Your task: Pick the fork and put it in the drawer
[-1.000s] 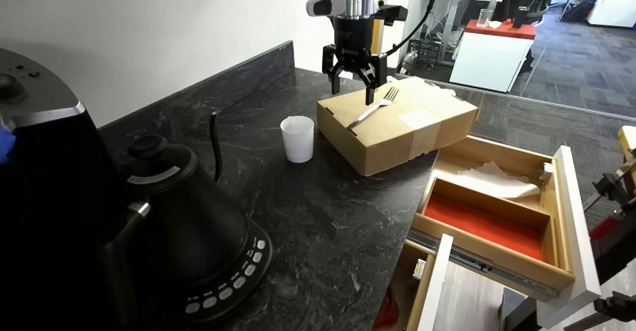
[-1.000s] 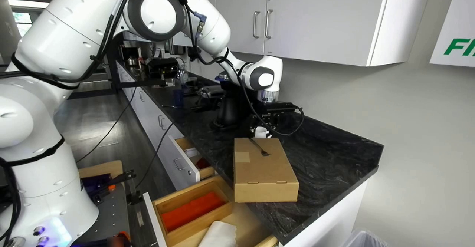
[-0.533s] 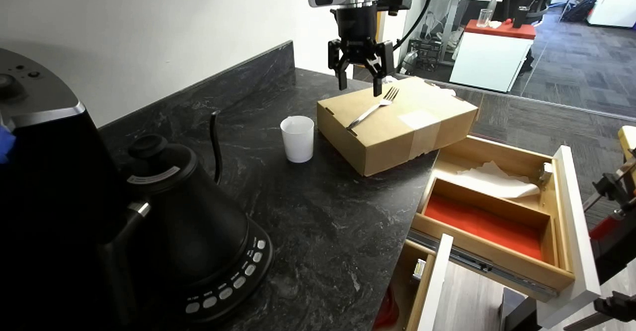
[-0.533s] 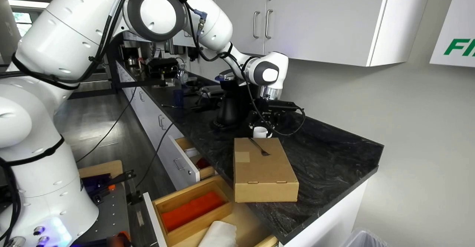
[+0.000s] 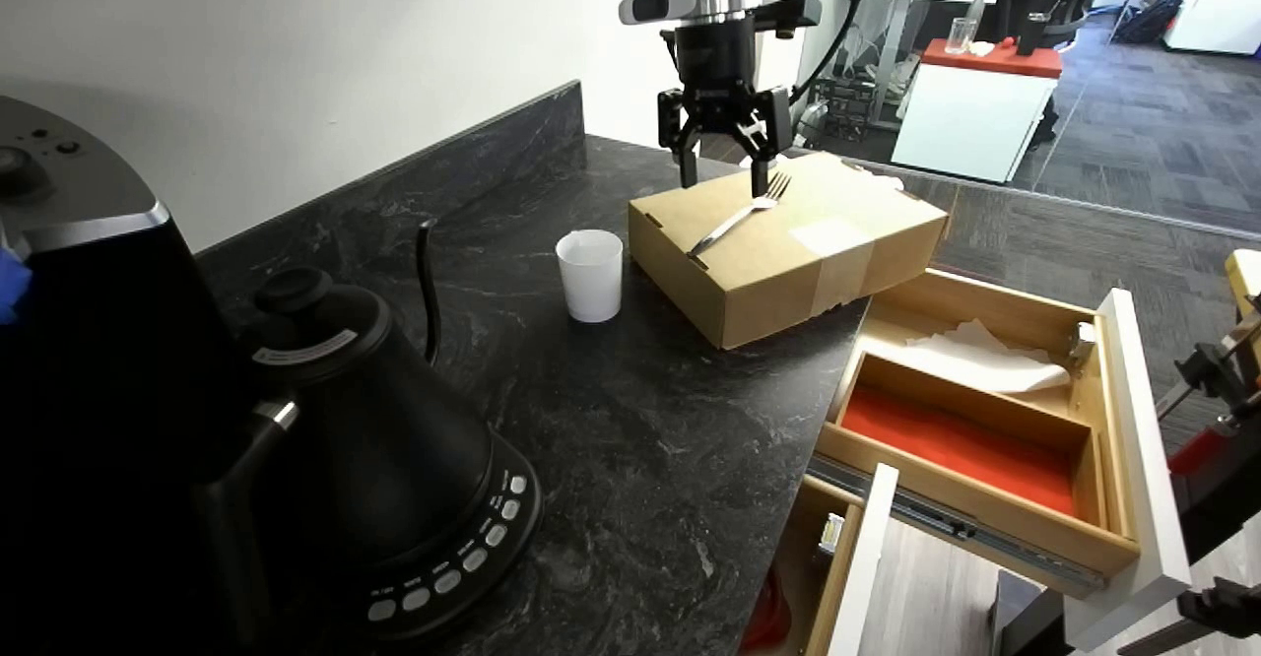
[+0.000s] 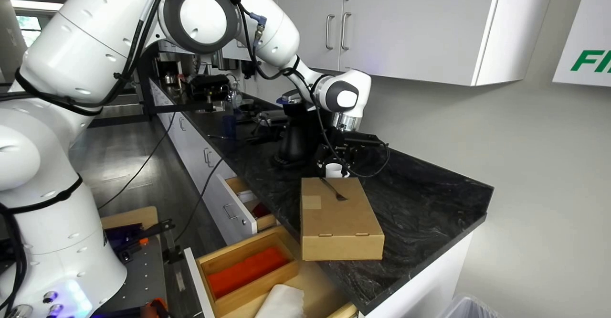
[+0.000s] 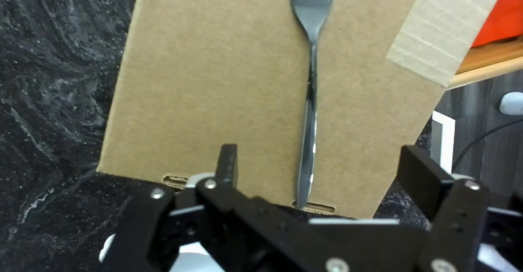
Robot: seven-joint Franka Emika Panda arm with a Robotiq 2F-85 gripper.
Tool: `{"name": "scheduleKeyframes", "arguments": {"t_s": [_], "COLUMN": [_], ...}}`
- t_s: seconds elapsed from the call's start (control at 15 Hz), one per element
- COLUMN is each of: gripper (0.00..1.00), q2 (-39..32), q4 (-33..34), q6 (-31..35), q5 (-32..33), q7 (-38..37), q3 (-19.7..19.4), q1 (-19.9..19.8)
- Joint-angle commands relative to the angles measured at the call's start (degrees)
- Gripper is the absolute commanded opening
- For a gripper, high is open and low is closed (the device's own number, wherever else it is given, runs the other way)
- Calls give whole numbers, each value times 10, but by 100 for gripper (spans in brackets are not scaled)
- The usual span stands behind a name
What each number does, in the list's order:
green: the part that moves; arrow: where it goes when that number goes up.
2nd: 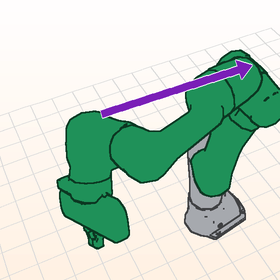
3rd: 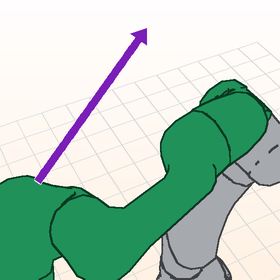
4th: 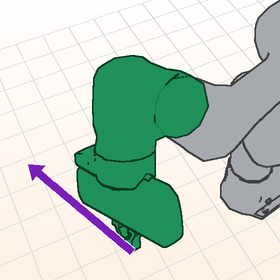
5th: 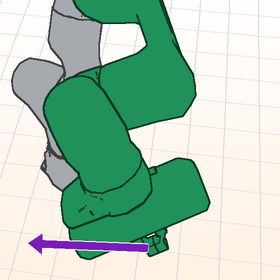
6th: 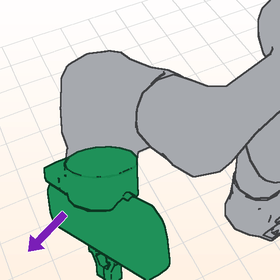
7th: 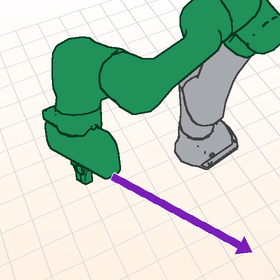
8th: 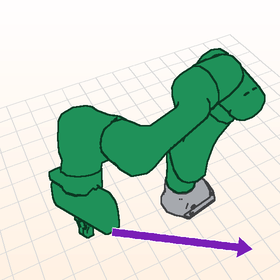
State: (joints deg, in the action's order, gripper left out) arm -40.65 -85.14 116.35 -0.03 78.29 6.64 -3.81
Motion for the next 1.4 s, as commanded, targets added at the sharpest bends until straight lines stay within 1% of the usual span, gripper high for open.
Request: {"name": "scheduleKeyframes", "arguments": {"t_s": [0.0,0.2,0.4,0.53,0.73,0.93,1.33], "gripper": [100,100,100,100,100,100,100], "q2": [36,67,95,111,122,120,118], "q4": [-44,-93,-136,-162,-197,-219,-244], "q6": [-1,17,31,53,109,158,223], "q5": [0,5,25,53,127,167,198], "q7": [11,12,18,20,0,-16,-28], "q3": [6,7,1,-4,-22,-30,-41], "q1": [-5,-3,3,10,26,31,33]}}
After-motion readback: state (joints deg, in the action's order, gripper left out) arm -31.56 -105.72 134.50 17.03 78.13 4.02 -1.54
